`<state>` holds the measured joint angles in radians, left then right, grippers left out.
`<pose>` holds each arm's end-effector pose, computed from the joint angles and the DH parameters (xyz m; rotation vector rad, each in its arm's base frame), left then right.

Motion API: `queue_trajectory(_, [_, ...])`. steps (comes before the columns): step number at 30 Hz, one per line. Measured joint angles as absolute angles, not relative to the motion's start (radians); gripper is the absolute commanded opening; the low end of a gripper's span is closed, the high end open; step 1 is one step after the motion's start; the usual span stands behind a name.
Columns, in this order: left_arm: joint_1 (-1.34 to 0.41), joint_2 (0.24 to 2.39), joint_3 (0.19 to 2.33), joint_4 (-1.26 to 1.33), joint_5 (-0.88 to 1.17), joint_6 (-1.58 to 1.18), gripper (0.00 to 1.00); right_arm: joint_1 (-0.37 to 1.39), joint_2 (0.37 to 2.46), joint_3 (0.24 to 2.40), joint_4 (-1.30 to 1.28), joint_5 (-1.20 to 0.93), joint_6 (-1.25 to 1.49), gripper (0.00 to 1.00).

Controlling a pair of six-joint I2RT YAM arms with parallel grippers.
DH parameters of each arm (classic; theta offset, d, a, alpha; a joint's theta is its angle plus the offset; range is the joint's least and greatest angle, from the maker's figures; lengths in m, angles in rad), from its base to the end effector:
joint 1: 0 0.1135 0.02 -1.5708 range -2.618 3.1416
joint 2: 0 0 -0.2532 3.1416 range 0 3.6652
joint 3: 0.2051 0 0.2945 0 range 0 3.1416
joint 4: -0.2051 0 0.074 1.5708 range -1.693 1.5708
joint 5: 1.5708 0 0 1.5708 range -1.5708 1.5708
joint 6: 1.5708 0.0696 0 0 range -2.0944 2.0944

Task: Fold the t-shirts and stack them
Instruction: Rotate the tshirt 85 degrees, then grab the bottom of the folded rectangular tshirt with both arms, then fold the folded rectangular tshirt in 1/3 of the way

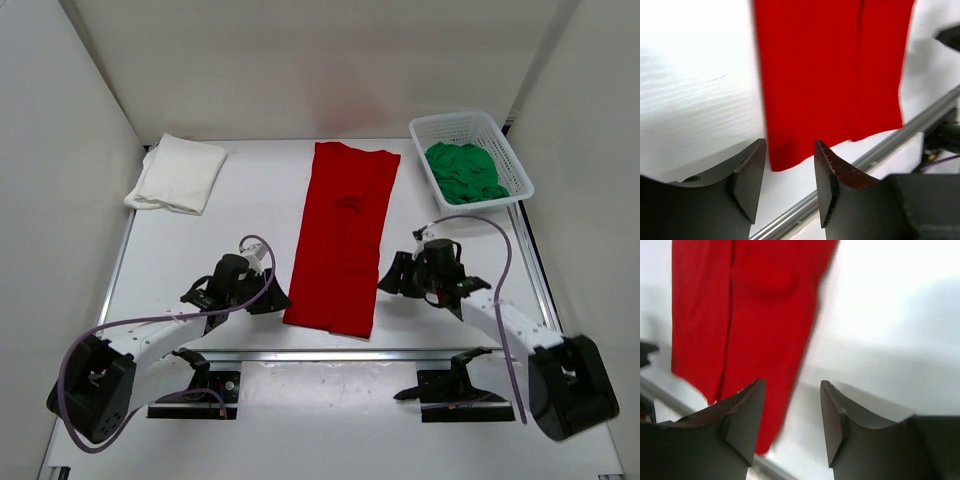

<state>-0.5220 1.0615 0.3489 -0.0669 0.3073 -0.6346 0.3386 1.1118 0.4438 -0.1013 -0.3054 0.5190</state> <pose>0.2095 -0.1448 0.0928 0.0207 2.4985 -0.8926 0.2498 0.1101 0.1113 0.0610 2.4293 0.7666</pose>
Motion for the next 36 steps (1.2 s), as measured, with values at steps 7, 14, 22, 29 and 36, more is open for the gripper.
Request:
queue_trajectory(7, [-0.548,1.111,0.338,-0.105,0.265,-0.585,0.54,0.558,0.860,0.253,-0.183,-0.282,0.645,0.43])
queue_trajectory(14, [-0.603,1.180,0.346,-0.030,0.281,-0.580,0.38,0.677,0.871,0.169,-0.032,-0.287,0.809,0.35])
queue_trajectory(22, [-0.601,1.193,0.326,-0.015,0.331,-0.599,0.00,0.731,0.917,0.150,0.033,-0.266,0.883,0.00])
queue_trajectory(29, [-0.552,0.938,0.267,-0.213,0.379,-0.604,0.00,0.956,0.744,0.143,-0.067,-0.187,1.000,0.00])
queue_trajectory(36, [-0.527,0.836,0.324,-0.340,0.413,-0.622,0.00,0.903,0.689,0.183,-0.175,-0.181,0.994,0.00])
